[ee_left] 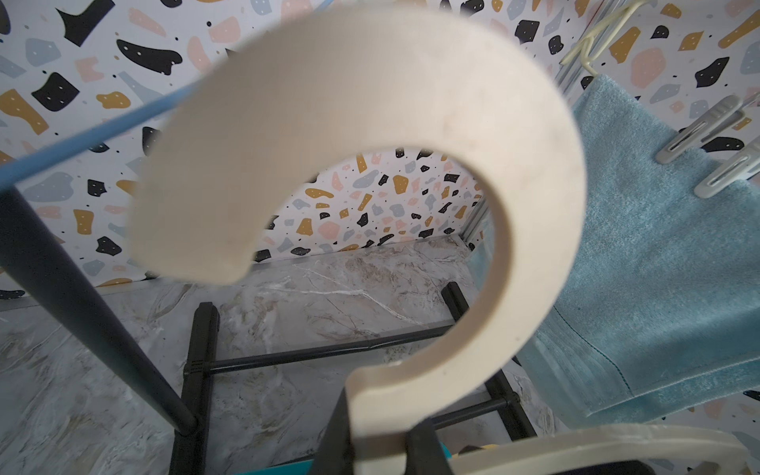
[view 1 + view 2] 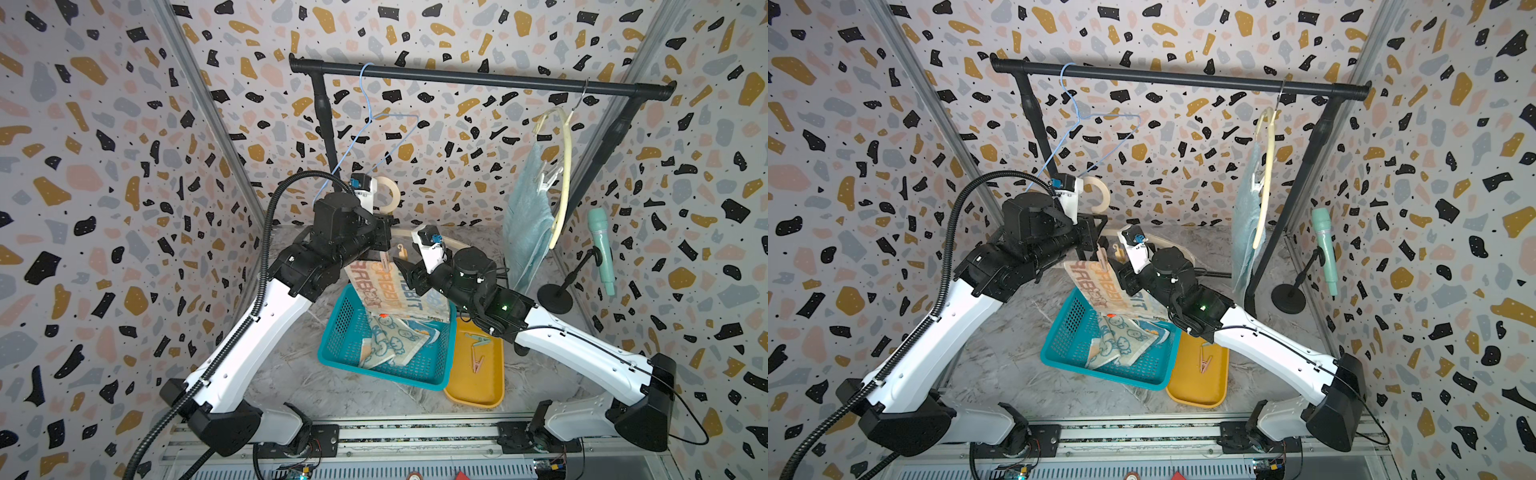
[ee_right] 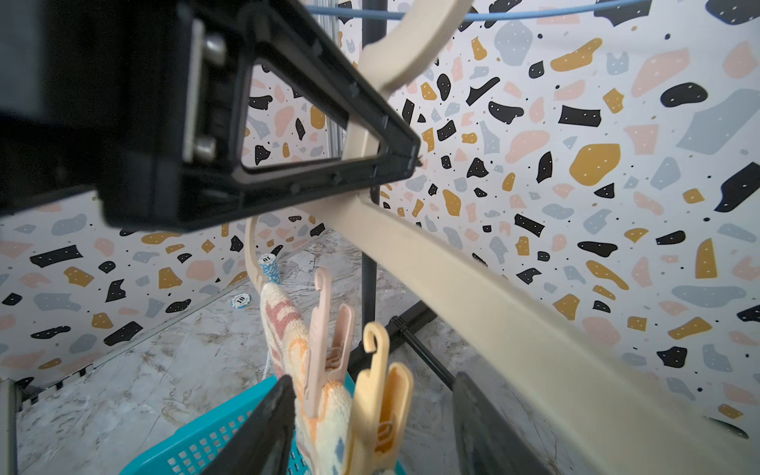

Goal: Remove the clothespins securing towels to the hanger
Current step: Remove the clothespin from the hanger.

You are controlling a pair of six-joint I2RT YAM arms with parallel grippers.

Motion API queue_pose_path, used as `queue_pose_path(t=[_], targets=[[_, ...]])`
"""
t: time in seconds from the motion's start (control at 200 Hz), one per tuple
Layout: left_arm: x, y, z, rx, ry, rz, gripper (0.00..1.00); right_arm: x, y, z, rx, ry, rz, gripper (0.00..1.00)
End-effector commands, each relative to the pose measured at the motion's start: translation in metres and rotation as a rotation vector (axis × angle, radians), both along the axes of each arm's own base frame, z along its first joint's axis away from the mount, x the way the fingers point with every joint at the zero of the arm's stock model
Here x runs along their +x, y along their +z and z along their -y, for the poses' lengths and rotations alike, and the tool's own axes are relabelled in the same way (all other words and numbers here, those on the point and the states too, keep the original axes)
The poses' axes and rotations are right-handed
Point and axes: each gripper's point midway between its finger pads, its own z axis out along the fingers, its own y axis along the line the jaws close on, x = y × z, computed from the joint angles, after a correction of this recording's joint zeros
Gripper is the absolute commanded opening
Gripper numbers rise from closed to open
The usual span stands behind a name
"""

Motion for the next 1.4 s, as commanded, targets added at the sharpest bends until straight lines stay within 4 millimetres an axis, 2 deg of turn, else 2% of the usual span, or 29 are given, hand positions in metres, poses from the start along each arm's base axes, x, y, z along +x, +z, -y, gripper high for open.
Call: queue_pose_path(t=[0.0, 0.33, 0.586, 0.736, 1.397], targets=[[-0.007, 0.024, 0.004, -0.049, -0.037, 0.038, 0.00, 0.001, 0.020, 0.006, 0.023, -0.019, 0.029, 0.62], [-0.012, 0.031, 0.006, -0.067, -0.060, 0.045, 0.00, 0.011, 0.010, 0.014, -0.002, -0.044, -0.003, 0.62], [-0.016, 0.038, 0.003, -0.087, -0.058, 0.073, 0.00, 0.009, 0.016, 0.034, 0.078, 0.015, -0.045, 0.62], [-0.017, 0.039, 0.002, -0.090, -0.057, 0.081, 0.00, 0.004, 0.019, 0.039, 0.084, 0.045, -0.038, 0.62], [-0.017, 0.039, 0.014, -0.138, -0.112, 0.103, 0.00, 0.001, -0.005, 0.013, 0.000, 0.169, -0.102, 0.60]])
